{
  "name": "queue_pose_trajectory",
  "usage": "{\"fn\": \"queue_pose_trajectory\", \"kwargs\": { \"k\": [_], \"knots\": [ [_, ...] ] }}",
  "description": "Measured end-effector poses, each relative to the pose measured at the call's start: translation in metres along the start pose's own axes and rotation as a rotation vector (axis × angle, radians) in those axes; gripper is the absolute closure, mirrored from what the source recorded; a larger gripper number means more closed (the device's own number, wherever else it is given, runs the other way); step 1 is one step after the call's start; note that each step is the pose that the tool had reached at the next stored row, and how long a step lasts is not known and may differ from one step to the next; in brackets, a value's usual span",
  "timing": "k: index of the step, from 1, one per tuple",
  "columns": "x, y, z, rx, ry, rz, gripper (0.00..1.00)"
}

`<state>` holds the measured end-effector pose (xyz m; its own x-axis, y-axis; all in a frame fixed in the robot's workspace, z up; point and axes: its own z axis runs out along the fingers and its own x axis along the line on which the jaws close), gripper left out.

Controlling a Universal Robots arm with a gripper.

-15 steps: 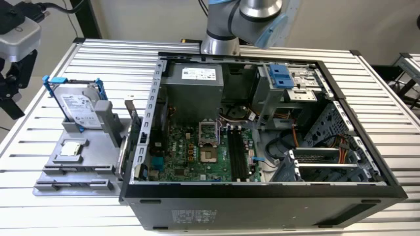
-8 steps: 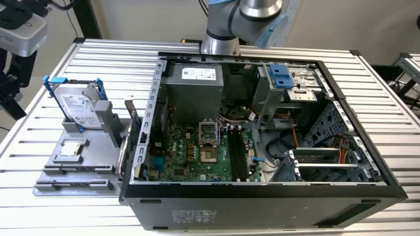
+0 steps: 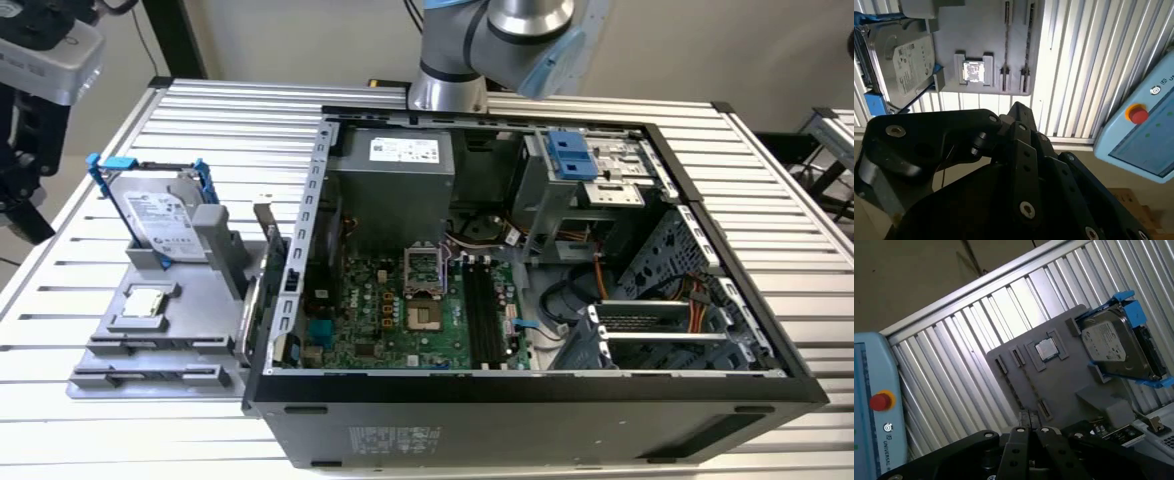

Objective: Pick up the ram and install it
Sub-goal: 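Pick up the ram and move it above insertion slot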

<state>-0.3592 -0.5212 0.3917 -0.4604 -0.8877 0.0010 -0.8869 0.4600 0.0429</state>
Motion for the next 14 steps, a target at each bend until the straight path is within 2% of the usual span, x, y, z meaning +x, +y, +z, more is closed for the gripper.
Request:
{"fn": "queue_pose_trajectory", "kwargs": {
  "k": [14],
  "knots": [
    [-0.0001,-0.0002,0.0001,0.0027,0.0090,-0.229,1.00]
  ]
}}
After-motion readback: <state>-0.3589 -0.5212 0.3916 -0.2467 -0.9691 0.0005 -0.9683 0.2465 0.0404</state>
